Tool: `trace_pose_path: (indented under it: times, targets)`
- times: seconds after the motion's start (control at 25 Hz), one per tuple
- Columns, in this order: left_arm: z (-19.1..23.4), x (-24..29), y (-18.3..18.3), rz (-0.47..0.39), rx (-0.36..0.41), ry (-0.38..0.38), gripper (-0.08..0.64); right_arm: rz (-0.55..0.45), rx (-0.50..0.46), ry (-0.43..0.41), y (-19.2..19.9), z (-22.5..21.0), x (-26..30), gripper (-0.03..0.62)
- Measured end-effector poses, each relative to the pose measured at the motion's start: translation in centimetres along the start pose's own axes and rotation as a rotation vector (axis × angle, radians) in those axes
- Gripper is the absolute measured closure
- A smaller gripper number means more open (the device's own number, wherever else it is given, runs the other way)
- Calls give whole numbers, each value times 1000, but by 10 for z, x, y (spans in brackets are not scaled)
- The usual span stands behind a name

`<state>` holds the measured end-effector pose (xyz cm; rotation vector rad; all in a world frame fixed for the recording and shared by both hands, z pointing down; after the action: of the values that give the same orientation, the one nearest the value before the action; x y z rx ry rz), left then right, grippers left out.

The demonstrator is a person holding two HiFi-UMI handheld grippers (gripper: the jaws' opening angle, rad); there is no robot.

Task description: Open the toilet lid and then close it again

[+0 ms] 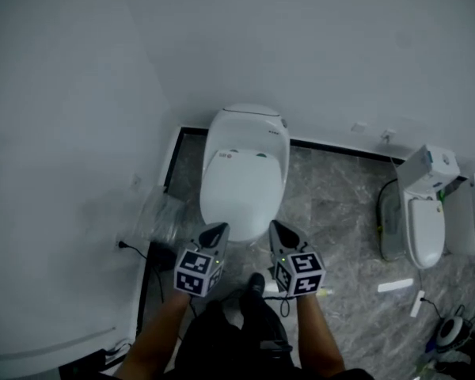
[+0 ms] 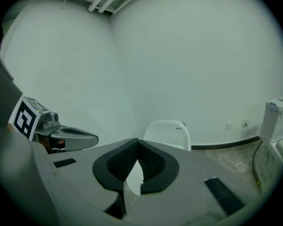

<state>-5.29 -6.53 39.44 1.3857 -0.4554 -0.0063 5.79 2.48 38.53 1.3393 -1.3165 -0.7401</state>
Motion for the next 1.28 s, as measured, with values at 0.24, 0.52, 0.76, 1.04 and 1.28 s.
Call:
trace_pose_path:
  times: [0.24, 0.52, 0.76, 1.04, 1.28]
  targets:
    - [11, 22, 50, 106, -34, -54, 555, 109, 55, -39, 48, -26, 26, 581]
    - [47, 50, 136, 208, -109, -97, 555, 203, 119, 44, 126, -45, 53, 580]
    - [73, 64, 216, 272, -164, -152, 555, 293, 184, 97, 206, -55, 65, 580]
    - [80, 65, 276, 312, -268, -180, 554, 324, 319, 160, 277, -65, 75, 522]
    - [86, 65, 304, 298, -345, -187, 480, 312, 455, 197, 313, -69, 90, 417]
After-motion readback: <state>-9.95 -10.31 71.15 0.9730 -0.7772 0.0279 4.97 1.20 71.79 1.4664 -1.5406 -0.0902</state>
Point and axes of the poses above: the fingertips, and each gripper's own axes: x forward along the fingers, z to its left, y out of its underside, the point moved 3 cm from there along -x, backward along the fingers, and after that the axes turned 11 degrees about -z, right-handed, at the moved point
